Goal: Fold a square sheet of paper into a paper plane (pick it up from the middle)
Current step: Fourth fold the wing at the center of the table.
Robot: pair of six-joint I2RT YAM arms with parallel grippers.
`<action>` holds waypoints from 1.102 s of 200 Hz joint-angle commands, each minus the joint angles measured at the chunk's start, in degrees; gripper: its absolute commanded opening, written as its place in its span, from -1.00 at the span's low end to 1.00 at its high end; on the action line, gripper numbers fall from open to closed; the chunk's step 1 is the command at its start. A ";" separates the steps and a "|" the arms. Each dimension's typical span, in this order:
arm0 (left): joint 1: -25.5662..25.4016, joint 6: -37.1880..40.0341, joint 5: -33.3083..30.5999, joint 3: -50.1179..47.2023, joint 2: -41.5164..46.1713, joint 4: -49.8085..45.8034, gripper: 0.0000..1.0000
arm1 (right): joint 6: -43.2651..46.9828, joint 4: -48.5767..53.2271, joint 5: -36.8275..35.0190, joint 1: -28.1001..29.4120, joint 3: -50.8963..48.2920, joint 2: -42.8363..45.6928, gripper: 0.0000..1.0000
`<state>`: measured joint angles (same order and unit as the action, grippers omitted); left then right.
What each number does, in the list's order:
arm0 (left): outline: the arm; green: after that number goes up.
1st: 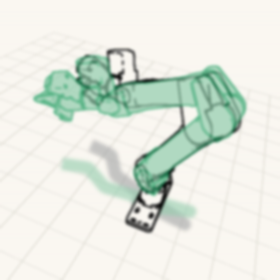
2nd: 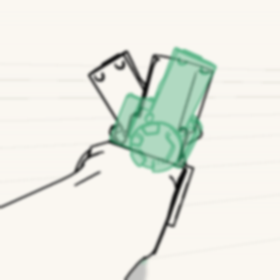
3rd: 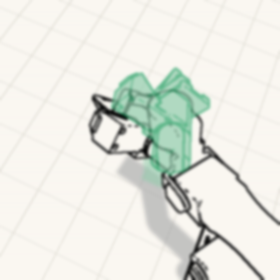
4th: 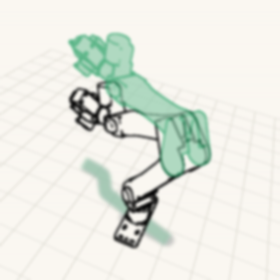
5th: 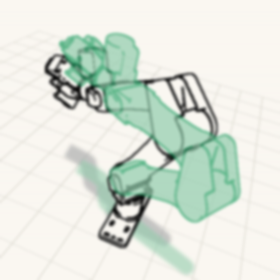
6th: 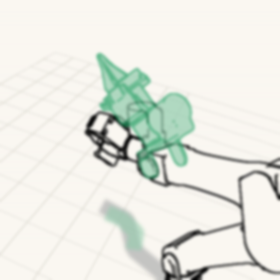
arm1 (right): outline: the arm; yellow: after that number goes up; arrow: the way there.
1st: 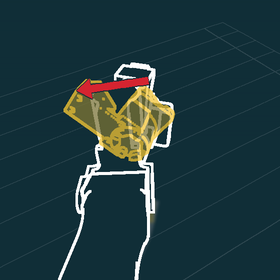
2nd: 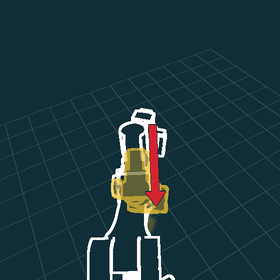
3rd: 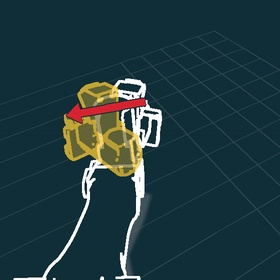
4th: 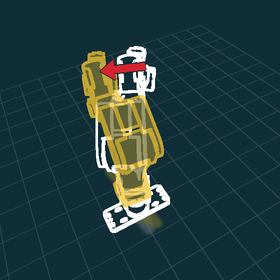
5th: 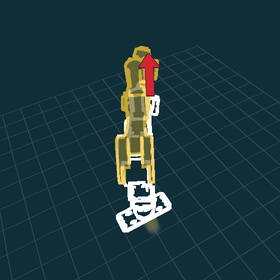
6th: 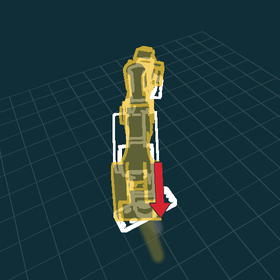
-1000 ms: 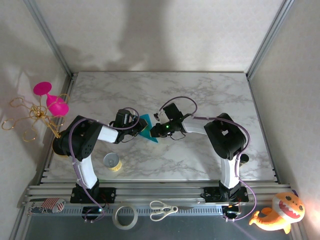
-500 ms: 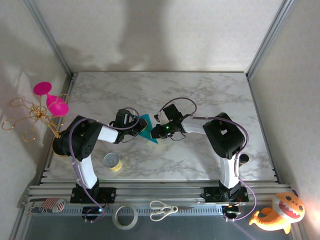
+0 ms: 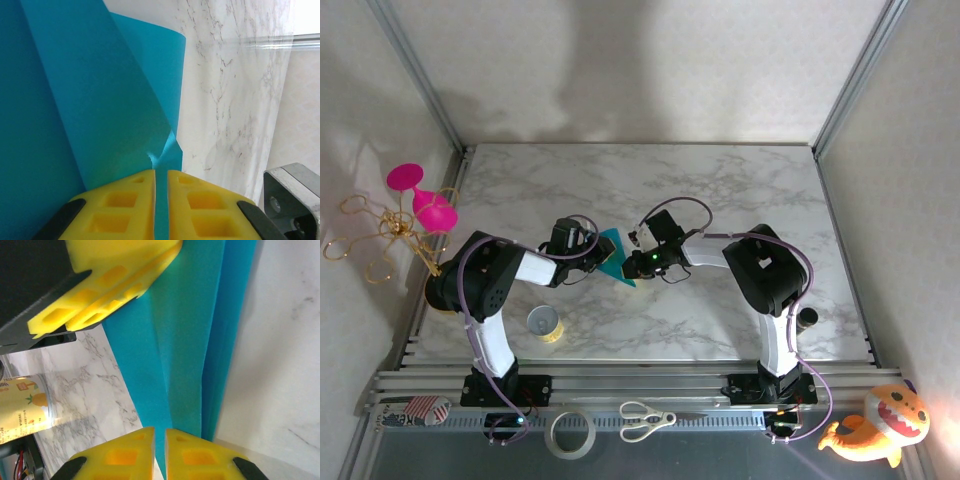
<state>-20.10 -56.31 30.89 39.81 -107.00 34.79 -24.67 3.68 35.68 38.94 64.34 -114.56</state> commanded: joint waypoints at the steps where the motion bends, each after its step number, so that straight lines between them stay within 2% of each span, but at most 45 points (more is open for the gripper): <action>1: 0.75 1.00 -2.16 -0.79 -1.72 -5.08 -0.70 | 0.67 1.85 -0.06 0.58 -0.45 -1.36 -0.69; 61: 0.76 0.81 -1.49 -0.06 -1.08 -5.32 -0.70 | 0.93 3.07 -1.56 0.53 -0.53 -2.00 -0.71; 103: 0.77 0.35 1.83 2.98 4.55 -4.53 -0.64 | 1.70 5.21 -4.54 0.58 -0.62 -2.45 -0.75; 135: 1.02 3.50 -0.26 3.17 9.42 -7.22 -0.63 | 2.07 6.38 -6.45 0.61 -0.81 -2.64 -0.76; 161: 1.05 6.37 -2.08 2.76 10.16 -9.91 -0.67 | 2.25 7.19 -7.65 0.60 -0.64 -2.93 -0.76; 220: 0.76 4.38 1.31 -1.10 6.73 -2.09 -0.75 | 1.90 8.13 -9.48 0.53 -0.13 -3.40 -0.79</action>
<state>-19.62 -51.66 30.30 39.53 -97.84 28.53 -23.55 5.54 32.64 39.42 64.99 -114.89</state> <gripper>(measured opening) 0.131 0.106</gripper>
